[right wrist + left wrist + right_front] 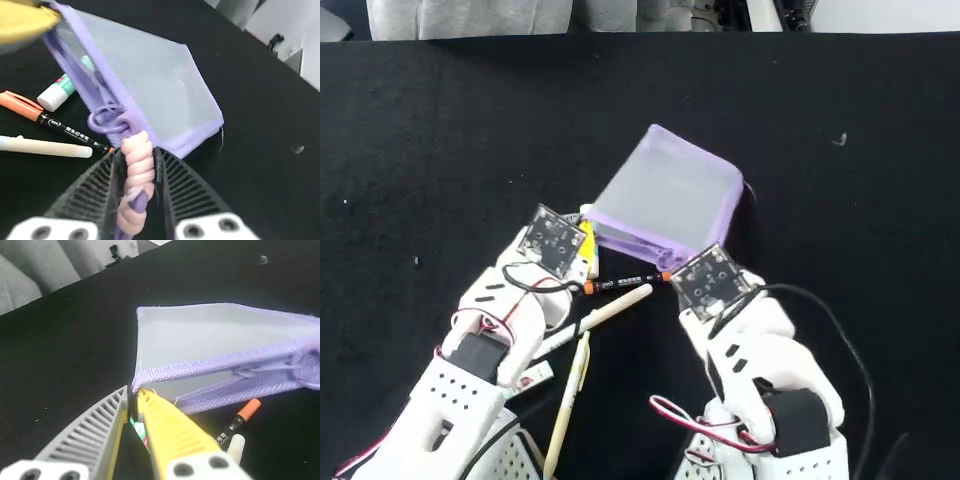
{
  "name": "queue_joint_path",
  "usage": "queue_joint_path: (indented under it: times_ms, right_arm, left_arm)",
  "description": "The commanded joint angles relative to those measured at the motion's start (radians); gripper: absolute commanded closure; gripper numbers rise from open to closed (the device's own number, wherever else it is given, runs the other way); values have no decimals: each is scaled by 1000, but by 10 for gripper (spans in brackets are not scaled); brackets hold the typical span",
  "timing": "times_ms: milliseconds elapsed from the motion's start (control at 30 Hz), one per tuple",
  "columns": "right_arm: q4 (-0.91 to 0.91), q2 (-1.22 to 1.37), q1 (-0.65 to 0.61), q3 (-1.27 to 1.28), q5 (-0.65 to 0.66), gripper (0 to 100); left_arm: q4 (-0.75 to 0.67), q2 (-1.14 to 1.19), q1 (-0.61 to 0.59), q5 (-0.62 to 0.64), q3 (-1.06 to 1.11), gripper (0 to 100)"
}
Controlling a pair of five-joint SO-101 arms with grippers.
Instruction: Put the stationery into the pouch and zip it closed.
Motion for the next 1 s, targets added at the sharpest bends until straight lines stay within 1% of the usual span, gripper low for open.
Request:
queue_joint_path:
  times_ms: [0, 233, 333, 567, 667, 733, 967]
  right_arm:
    - [5, -15, 104, -65, 31, 987]
    - [5, -5, 276, -114, 54, 987]
    - [5, -5, 313, -119, 58, 987]
    - [8, -4, 322, -116, 60, 987]
    - [40, -4, 322, -117, 101, 987]
    - [48, -4, 316, -117, 106, 987]
    - [46, -5, 315, -113, 106, 987]
  left_arm:
    - [-18, -23, -70, 5, -28, 971]
    - [-14, -23, -119, 11, -45, 971]
    - [-14, -23, -119, 11, -45, 971]
    - [-12, -20, -111, 11, -42, 971]
    - [-12, -15, -110, 11, -42, 971]
    - [-12, -15, -107, 11, -42, 971]
    - [-18, -21, -16, 12, -4, 970]
